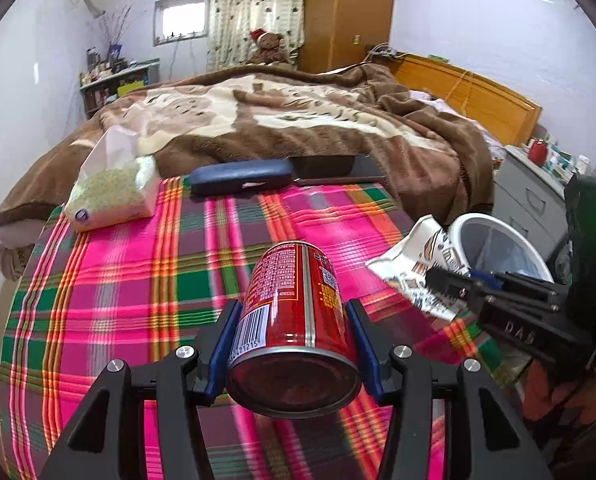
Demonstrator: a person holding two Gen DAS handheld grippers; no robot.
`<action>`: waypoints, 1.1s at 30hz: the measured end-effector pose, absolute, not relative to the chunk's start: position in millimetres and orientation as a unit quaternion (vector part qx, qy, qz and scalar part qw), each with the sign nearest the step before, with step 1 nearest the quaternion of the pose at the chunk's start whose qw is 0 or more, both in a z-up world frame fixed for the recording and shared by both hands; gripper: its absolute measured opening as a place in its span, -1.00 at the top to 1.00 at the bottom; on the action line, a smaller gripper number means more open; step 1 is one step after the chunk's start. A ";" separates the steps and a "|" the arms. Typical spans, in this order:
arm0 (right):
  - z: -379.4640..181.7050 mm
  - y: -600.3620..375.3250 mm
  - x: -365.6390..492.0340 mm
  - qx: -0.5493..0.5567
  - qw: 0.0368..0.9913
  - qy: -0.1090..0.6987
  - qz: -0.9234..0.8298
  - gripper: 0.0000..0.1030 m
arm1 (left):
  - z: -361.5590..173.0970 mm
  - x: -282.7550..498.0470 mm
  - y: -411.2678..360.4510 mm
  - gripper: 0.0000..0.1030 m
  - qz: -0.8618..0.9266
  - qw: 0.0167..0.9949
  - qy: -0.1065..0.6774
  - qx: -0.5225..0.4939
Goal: Collect trash
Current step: 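Lift the red can and paper cup and carry both over the white bin, then open both tools to drop the can and paper cup into the bin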
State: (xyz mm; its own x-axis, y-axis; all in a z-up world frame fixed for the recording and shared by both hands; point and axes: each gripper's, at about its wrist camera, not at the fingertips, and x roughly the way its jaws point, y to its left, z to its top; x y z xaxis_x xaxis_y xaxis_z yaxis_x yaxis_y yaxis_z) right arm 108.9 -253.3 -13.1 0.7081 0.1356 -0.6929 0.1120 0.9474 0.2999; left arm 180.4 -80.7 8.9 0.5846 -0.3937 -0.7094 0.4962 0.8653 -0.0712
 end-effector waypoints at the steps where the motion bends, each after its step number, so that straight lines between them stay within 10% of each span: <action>1: -8.1 -259.9 102.6 0.165 0.912 0.375 0.001 0.59 | 11.7 176.8 -85.2 -0.02 -0.255 0.888 0.377 0.068; 33: 1.5 -409.9 19.3 0.181 0.901 0.346 -0.189 0.58 | 19.0 111.1 -299.4 -0.02 -0.405 0.828 0.373 0.107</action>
